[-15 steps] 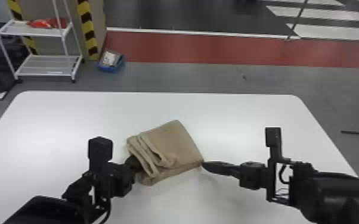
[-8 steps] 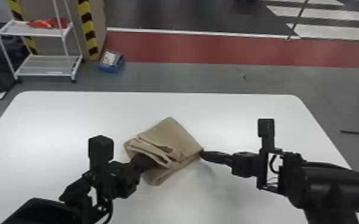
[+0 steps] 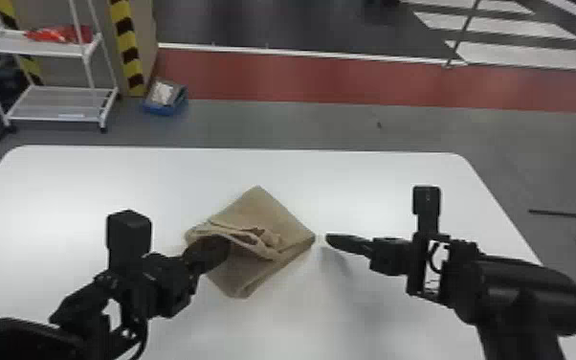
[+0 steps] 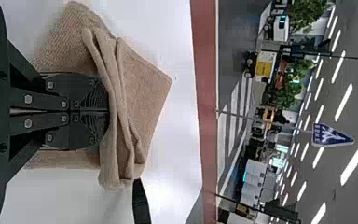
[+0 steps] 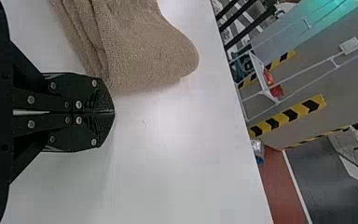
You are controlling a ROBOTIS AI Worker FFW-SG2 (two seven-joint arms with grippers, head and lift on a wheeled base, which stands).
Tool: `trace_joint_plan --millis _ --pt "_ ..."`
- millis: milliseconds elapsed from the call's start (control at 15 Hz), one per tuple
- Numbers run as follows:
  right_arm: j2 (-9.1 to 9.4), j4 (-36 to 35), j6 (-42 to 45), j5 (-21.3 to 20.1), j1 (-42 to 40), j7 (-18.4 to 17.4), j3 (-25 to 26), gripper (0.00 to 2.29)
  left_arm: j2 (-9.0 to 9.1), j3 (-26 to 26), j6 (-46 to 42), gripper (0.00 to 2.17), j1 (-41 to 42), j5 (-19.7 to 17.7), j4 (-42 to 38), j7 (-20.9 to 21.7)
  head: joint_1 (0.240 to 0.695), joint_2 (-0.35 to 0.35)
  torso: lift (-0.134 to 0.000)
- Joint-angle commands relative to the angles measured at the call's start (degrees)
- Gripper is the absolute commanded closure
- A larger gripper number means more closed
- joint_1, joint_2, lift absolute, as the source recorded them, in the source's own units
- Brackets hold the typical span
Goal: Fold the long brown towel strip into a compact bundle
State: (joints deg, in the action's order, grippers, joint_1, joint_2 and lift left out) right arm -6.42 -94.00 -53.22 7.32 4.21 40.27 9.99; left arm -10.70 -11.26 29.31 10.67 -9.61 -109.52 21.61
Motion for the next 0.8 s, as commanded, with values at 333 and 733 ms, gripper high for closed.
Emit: trace_joint_plan --millis 333,733 --pt "0.01 -1.3 0.2 0.1 -2.3 -0.5 3.8 2.11 -2.66 4.9 -2.3 2.0 -2.3 2.0 0.5 -1.4 0.695 -0.108 -0.107" --pt "-0.26 -12.9 0.2 4.8 -11.0 6.1 17.0 2.11 -1.52 6.2 -12.6 2.0 -7.8 -1.3 16.8 6.6 0.695 -0.15 -0.107"
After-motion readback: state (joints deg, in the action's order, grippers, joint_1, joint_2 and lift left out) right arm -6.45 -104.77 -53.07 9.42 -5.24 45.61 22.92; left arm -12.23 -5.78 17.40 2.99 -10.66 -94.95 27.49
